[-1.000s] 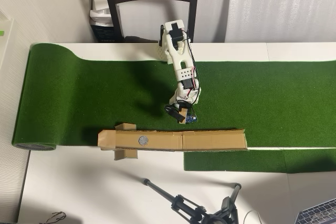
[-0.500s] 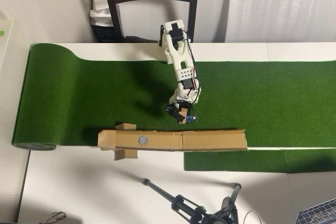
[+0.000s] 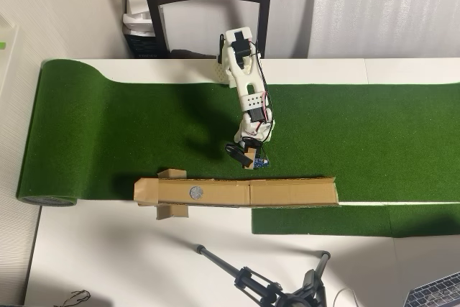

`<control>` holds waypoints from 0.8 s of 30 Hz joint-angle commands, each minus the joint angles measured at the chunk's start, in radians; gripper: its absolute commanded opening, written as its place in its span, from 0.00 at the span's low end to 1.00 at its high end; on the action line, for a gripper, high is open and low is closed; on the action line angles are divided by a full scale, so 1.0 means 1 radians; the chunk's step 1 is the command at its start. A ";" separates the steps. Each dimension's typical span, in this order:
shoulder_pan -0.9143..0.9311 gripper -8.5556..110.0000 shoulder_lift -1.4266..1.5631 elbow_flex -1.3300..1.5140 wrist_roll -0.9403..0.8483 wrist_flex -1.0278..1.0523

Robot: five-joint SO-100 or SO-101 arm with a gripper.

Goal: Pick up the golf ball and place it on the gray mark at the back.

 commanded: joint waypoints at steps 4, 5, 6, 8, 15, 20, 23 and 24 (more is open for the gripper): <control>-0.011 0.25 0.084 -0.058 -0.005 0.002; -0.011 0.25 0.084 -0.060 -0.005 0.002; -0.009 0.25 0.089 -0.061 -0.005 -0.006; -0.003 0.25 0.100 -0.072 -0.005 -0.012; 0.029 0.25 0.101 -0.201 -0.006 0.003; 0.038 0.25 0.101 -0.288 -0.006 0.044; 0.064 0.25 0.101 -0.379 -0.006 0.094; 0.072 0.25 0.101 -0.410 -0.006 0.104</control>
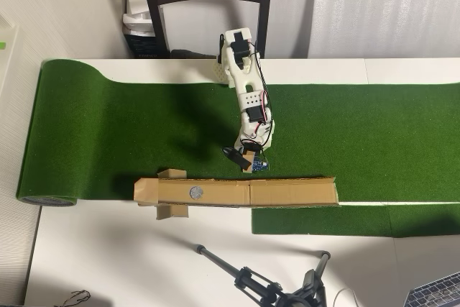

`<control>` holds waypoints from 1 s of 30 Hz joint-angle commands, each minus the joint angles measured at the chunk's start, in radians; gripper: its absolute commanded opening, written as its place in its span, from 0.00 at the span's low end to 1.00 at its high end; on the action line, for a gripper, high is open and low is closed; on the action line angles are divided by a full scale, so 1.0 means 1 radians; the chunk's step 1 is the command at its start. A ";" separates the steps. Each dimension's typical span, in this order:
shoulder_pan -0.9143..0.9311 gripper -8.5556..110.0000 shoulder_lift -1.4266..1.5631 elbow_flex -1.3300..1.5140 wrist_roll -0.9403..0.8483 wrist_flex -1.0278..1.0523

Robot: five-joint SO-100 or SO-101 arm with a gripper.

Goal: Pick up the golf ball and place it on the gray mark at the back.

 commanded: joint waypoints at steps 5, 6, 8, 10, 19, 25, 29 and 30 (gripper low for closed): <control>0.086 0.25 0.103 -0.330 -0.071 0.080; 0.098 0.25 0.103 -0.368 -0.098 0.086; 0.121 0.25 0.101 -0.434 -0.138 0.118; 0.143 0.25 0.097 -0.486 -0.167 0.138; 0.275 0.25 0.084 -0.552 -0.342 0.009; 0.359 0.25 0.083 -0.543 -0.417 -0.120; 0.388 0.25 0.072 -0.541 -0.425 -0.196; 0.390 0.25 0.057 -0.541 -0.420 -0.209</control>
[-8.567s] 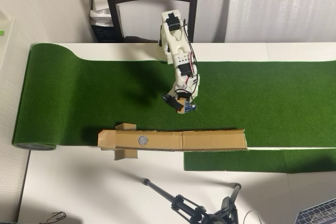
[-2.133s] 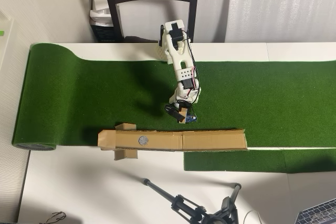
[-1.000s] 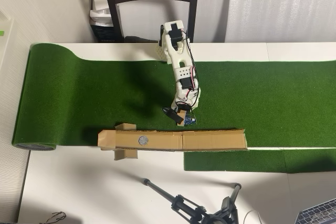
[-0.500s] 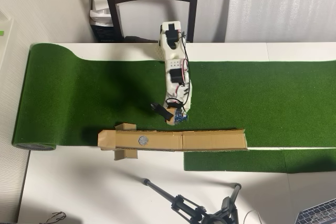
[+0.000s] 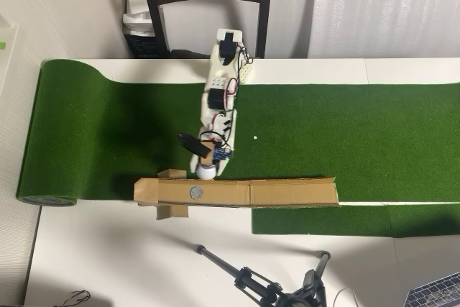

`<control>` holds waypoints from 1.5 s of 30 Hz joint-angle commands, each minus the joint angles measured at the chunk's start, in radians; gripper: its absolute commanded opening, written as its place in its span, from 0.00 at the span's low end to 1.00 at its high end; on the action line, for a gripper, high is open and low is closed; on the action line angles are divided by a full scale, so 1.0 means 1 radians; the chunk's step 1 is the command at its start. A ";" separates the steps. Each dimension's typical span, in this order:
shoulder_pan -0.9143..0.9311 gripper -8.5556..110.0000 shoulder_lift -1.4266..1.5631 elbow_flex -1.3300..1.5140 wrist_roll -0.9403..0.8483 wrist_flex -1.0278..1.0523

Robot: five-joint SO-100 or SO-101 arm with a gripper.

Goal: Pick up the golf ball and place it on the gray mark at the back.

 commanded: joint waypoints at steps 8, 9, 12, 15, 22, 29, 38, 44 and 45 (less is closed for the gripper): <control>0.021 0.25 -0.103 -0.117 -0.012 -0.190; 0.017 0.25 -0.107 -0.117 -0.014 -0.190; 0.009 0.25 -0.115 -0.117 -0.015 -0.187; 0.008 0.25 -0.123 -0.115 -0.015 -0.183; -0.008 0.25 -0.126 -0.106 -0.006 -0.190; -0.009 0.25 -0.160 -0.104 -0.017 -0.190; -0.009 0.25 -0.239 -0.117 -0.015 -0.232; -0.009 0.25 -0.236 -0.115 -0.017 -0.230; -0.009 0.25 -0.236 -0.115 -0.017 -0.230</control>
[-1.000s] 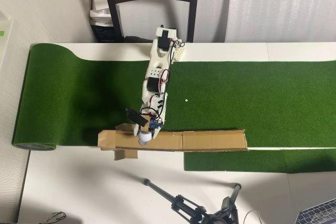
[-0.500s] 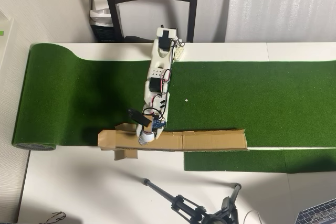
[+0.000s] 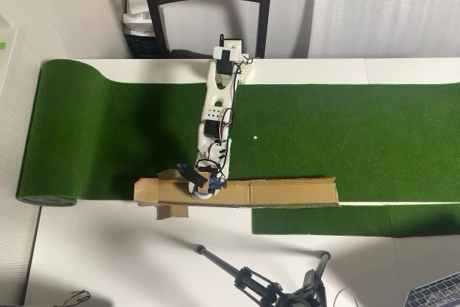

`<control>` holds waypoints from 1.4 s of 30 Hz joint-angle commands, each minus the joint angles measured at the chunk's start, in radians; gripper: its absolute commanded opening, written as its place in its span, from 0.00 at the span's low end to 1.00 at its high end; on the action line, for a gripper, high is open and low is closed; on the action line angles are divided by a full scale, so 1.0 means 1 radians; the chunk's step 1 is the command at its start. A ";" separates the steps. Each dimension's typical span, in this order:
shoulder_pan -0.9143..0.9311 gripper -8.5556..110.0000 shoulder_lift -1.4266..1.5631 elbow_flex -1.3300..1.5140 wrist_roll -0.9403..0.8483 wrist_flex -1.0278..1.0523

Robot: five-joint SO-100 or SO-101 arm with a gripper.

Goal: Pick up the golf ball and place it on the gray mark at the back.

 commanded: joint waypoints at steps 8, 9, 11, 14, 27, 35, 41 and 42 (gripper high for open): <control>-0.002 0.25 0.054 -0.115 -0.012 -0.034; -0.002 0.25 0.054 -0.115 -0.012 -0.034; -0.002 0.25 0.054 -0.115 -0.012 -0.032; -0.002 0.25 0.054 -0.115 -0.012 -0.032; -0.002 0.31 0.060 -0.114 -0.034 -0.026; -0.002 0.31 0.063 -0.114 -0.041 -0.021; -0.002 0.31 0.066 -0.112 -0.074 -0.020; -0.002 0.32 0.066 -0.112 -0.075 -0.020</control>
